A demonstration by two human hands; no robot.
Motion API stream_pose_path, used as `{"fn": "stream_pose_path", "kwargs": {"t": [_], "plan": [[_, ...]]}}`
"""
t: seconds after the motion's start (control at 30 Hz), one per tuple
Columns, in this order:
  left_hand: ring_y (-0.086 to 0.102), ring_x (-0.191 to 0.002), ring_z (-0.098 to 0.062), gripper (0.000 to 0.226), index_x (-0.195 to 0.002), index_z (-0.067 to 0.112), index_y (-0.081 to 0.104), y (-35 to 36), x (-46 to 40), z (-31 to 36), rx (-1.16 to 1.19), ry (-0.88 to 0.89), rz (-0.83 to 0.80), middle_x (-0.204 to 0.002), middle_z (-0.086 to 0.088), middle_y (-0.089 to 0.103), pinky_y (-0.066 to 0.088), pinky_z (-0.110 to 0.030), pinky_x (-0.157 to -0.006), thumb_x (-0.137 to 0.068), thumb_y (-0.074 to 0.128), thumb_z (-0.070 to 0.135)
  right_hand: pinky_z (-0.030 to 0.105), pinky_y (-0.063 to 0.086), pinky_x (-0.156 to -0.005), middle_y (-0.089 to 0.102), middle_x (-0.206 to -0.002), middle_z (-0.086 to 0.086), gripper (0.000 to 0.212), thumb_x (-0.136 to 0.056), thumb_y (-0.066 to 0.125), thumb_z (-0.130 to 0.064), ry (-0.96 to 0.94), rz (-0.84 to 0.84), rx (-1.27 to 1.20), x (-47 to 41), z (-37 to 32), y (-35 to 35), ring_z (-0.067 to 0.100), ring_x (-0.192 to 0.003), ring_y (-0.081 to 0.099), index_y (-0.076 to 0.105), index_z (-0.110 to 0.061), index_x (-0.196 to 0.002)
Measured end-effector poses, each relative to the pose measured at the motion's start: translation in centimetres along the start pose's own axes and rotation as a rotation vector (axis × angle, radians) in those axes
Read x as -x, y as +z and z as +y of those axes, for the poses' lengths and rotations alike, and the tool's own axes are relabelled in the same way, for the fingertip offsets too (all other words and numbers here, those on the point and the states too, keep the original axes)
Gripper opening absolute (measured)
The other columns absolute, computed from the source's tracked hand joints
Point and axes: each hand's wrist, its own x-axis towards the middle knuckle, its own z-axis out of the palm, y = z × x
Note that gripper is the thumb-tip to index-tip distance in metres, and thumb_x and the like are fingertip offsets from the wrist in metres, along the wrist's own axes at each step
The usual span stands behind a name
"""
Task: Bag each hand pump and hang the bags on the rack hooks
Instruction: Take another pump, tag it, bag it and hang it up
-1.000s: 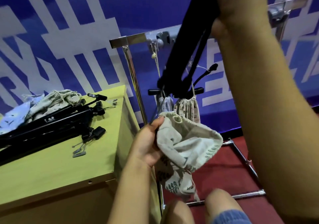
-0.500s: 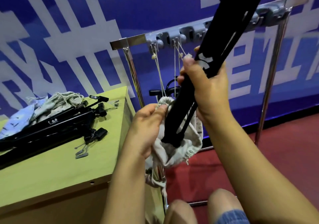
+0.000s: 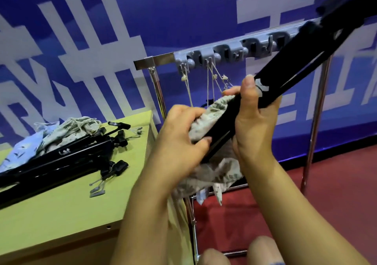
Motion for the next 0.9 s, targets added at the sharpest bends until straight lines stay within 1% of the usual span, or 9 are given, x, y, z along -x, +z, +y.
{"fn": "stream_pose_path", "kwargs": {"t": [0.1, 0.2, 0.3, 0.4, 0.57, 0.67, 0.73, 0.8, 0.9], "plan": [[0.043, -0.084, -0.011, 0.030, -0.086, 0.024, 0.047, 2.5, 2.3, -2.0, -0.230, -0.199, 0.228, -0.093, 0.008, 0.042, 0.029, -0.022, -0.068, -0.071, 0.066, 0.006, 0.019, 0.048, -0.076, 0.059, -0.083, 0.003, 0.031, -0.090, 0.058, -0.028, -0.058, 0.080, -0.033, -0.8, -0.3, 0.0, 0.008, -0.074, 0.060, 0.046, -0.008, -0.111], [0.050, -0.079, -0.025, 0.024, -0.079, 0.019, 0.043, 5.0, 3.1, -3.9, -0.159, -0.463, 0.021, -0.080, 0.005, 0.046, 0.037, -0.034, -0.063, -0.073, 0.065, 0.012, 0.008, 0.041, -0.086, 0.056, -0.104, -0.020, 0.030, -0.093, 0.056, -0.024, -0.072, 0.127, -0.020, -0.8, -0.6, 0.3, -0.012, -0.093, 0.057, 0.042, -0.027, -0.118], [0.050, -0.067, -0.021, 0.012, -0.080, 0.020, 0.050, 5.8, 3.2, -3.7, 0.115, -0.418, -0.108, -0.075, 0.000, 0.056, 0.043, -0.036, -0.061, -0.072, 0.058, 0.017, 0.003, 0.038, -0.083, 0.052, -0.099, -0.022, 0.019, -0.094, 0.054, -0.020, -0.100, 0.130, 0.031, 0.0, -0.4, 0.5, -0.021, -0.087, 0.052, 0.043, -0.031, -0.105], [0.053, -0.058, -0.014, 0.008, -0.070, 0.020, 0.056, 5.3, 2.6, -1.5, 0.393, -0.362, -0.102, -0.064, 0.001, 0.061, 0.046, -0.033, -0.055, -0.064, 0.051, 0.019, 0.009, 0.043, -0.080, 0.052, -0.089, -0.014, 0.016, -0.092, 0.055, -0.020, -0.064, 0.113, 0.031, 0.7, 0.4, 0.4, -0.014, -0.078, 0.055, 0.044, -0.030, -0.099], [0.052, -0.043, -0.009, 0.018, -0.062, 0.011, 0.059, 4.7, 1.5, 1.1, 0.920, -0.453, 0.080, -0.048, 0.001, 0.056, 0.043, -0.018, -0.043, -0.068, 0.052, -0.004, 0.034, 0.050, -0.088, 0.062, -0.090, -0.011, 0.018, -0.082, 0.063, -0.038, 0.092, -0.047, 0.118, 2.2, 2.7, -0.8, 0.007, -0.088, 0.061, 0.051, -0.032, -0.094], [0.060, -0.053, -0.014, 0.019, -0.064, 0.009, 0.064, 4.0, 0.5, 0.3, 1.085, -0.458, 0.159, -0.056, -0.004, 0.062, 0.048, -0.021, -0.052, -0.063, 0.052, -0.006, 0.040, 0.052, -0.089, 0.068, -0.097, 0.003, 0.036, -0.066, 0.069, -0.049, 0.238, -0.234, 0.261, 2.6, 3.9, -1.6, 0.016, -0.093, 0.065, 0.061, -0.027, -0.094], [0.063, -0.051, -0.010, 0.021, -0.069, 0.003, 0.061, 3.8, 0.6, -0.5, 1.126, -0.500, 0.147, -0.053, -0.001, 0.065, 0.050, -0.019, -0.052, -0.077, 0.051, -0.013, 0.046, 0.052, -0.088, 0.067, -0.098, 0.009, 0.034, -0.060, 0.073, -0.052, 0.303, -0.350, 0.339, 2.3, 3.7, -2.1, 0.018, -0.090, 0.065, 0.066, -0.035, -0.089], [0.062, -0.047, -0.006, 0.018, -0.068, 0.008, 0.063, 3.4, 0.9, -1.3, 1.242, -0.589, 0.136, -0.050, 0.004, 0.065, 0.052, -0.018, -0.050, -0.079, 0.054, -0.003, 0.032, 0.055, -0.080, 0.069, -0.088, -0.007, 0.035, -0.058, 0.076, -0.055, 0.291, -0.484, 0.421, 1.7, 3.2, -2.7, 0.006, -0.082, 0.065, 0.064, -0.040, -0.087], [0.068, -0.077, -0.021, 0.023, -0.082, 0.009, 0.072, 2.6, 0.7, -0.9, 1.476, -0.579, 0.061, -0.083, -0.008, 0.072, 0.055, -0.031, -0.074, -0.081, 0.059, 0.028, 0.005, 0.044, -0.069, 0.062, -0.087, -0.035, 0.039, -0.070, 0.075, -0.040, 0.216, -0.621, 0.556, 2.0, 1.6, -2.9, -0.012, -0.081, 0.060, 0.049, -0.052, -0.096]]}}
